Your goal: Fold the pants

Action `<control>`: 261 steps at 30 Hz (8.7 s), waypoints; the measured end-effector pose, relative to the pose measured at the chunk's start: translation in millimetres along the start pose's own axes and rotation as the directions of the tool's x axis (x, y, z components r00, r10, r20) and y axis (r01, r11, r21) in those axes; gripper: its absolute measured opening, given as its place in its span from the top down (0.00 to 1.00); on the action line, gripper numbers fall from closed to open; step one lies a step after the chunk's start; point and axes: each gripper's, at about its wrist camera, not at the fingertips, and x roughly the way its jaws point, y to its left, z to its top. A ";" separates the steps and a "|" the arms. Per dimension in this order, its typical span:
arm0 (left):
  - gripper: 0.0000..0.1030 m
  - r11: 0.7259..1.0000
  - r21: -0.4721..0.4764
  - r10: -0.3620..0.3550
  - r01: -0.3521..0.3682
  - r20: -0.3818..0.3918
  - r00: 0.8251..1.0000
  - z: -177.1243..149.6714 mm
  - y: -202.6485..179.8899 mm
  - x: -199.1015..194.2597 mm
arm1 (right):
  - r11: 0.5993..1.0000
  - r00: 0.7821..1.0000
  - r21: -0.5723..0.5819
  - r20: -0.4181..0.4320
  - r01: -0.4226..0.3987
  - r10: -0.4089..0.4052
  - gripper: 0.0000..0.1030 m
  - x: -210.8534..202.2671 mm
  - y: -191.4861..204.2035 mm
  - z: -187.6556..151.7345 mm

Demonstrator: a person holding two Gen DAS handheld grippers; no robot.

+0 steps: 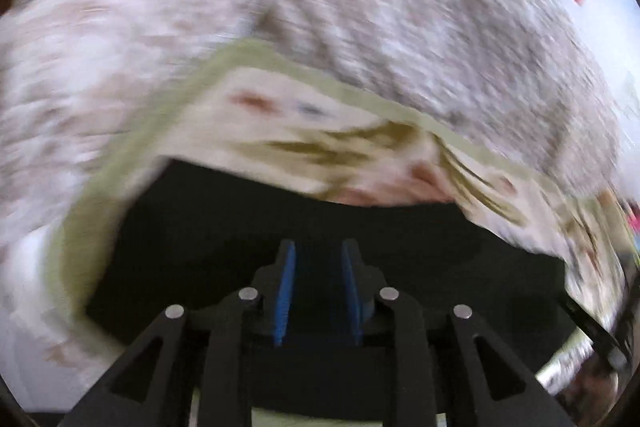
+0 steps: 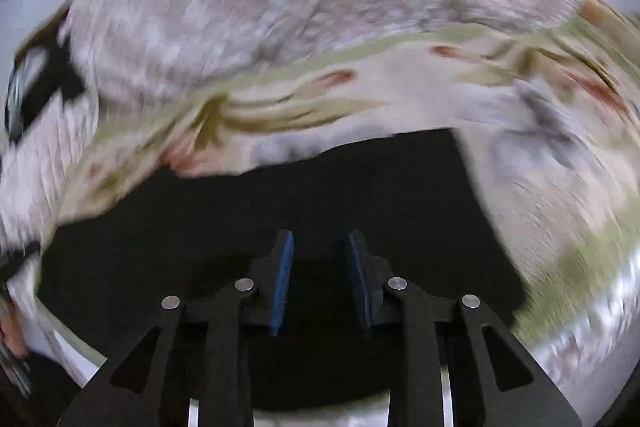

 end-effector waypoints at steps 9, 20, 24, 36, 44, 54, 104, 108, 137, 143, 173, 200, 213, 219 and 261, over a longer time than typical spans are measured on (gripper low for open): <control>0.74 0.990 0.140 0.003 0.008 -0.084 0.996 -27.1 -46.5 69.2 | 0.983 1.000 -0.182 -0.012 0.019 -0.021 0.67 36.6 19.5 2.1; 0.73 0.974 0.185 0.140 -0.132 -0.030 0.990 -9.3 -44.4 75.3 | 0.987 0.995 -0.120 0.007 0.102 -0.102 0.60 56.8 11.8 17.2; 0.73 0.971 0.148 0.188 -0.187 0.006 0.982 -9.0 -24.6 65.9 | 0.994 0.994 -0.018 0.014 0.105 -0.105 0.60 55.2 -9.1 17.1; 0.73 0.949 0.080 0.299 -0.306 0.090 0.950 6.5 15.8 46.8 | 0.961 0.991 -0.246 0.029 -0.122 0.133 0.60 42.8 87.2 6.5; 0.72 0.934 -0.033 0.357 -0.355 0.074 0.931 12.4 65.6 48.3 | 0.912 0.982 -0.363 -0.091 -0.189 0.167 0.65 89.3 158.3 4.5; 0.69 0.976 0.104 0.183 -0.191 0.079 0.980 -35.5 16.0 18.7 | 0.910 0.982 -0.370 -0.112 -0.184 0.153 0.65 57.1 142.3 -35.6; 0.52 0.935 -0.292 0.244 -0.200 0.123 0.962 -88.5 118.2 -48.1 | 0.929 0.980 -0.317 -0.002 -0.190 0.200 0.49 5.1 95.0 -89.4; 0.52 0.942 -0.276 0.239 -0.191 0.153 0.959 -86.3 115.2 -52.3 | 0.934 0.977 -0.291 -0.004 -0.207 0.215 0.49 4.3 92.9 -88.0; 0.92 0.949 -0.274 0.199 -0.158 0.130 0.971 -62.0 109.2 -25.0 | 0.939 0.971 -0.253 -0.003 -0.232 0.239 0.49 3.8 86.6 -83.9; 0.92 0.994 -0.107 0.051 -0.031 0.189 0.981 -36.7 50.1 -41.6 | 0.951 0.969 -0.200 0.025 -0.235 0.245 0.49 -2.4 78.0 -80.9; 0.79 0.888 0.167 -0.406 0.428 -0.154 0.901 -75.6 -97.1 0.8 | 0.929 0.930 0.054 0.057 -0.366 0.363 0.49 -7.9 20.6 -62.4; 0.69 0.991 0.100 -0.094 0.093 0.003 0.996 -21.1 -15.3 34.2 | 0.842 0.838 -0.026 -0.117 -0.539 0.533 0.97 62.5 100.9 -17.1; 0.69 0.985 0.128 -0.116 0.114 0.008 0.993 -7.2 -34.4 37.4 | 0.922 0.920 0.033 -0.060 -0.387 0.388 0.91 51.7 67.7 -22.7; 0.65 0.980 0.146 -0.129 0.132 -0.030 0.991 -0.7 -51.9 57.1 | 0.913 0.913 0.008 0.001 -0.407 0.407 0.90 50.5 69.6 -3.3; 0.58 0.961 0.241 -0.138 0.133 0.005 0.990 -93.7 -40.1 -12.0 | 0.963 0.978 -0.173 0.008 -0.205 0.210 0.72 -15.4 66.3 -106.0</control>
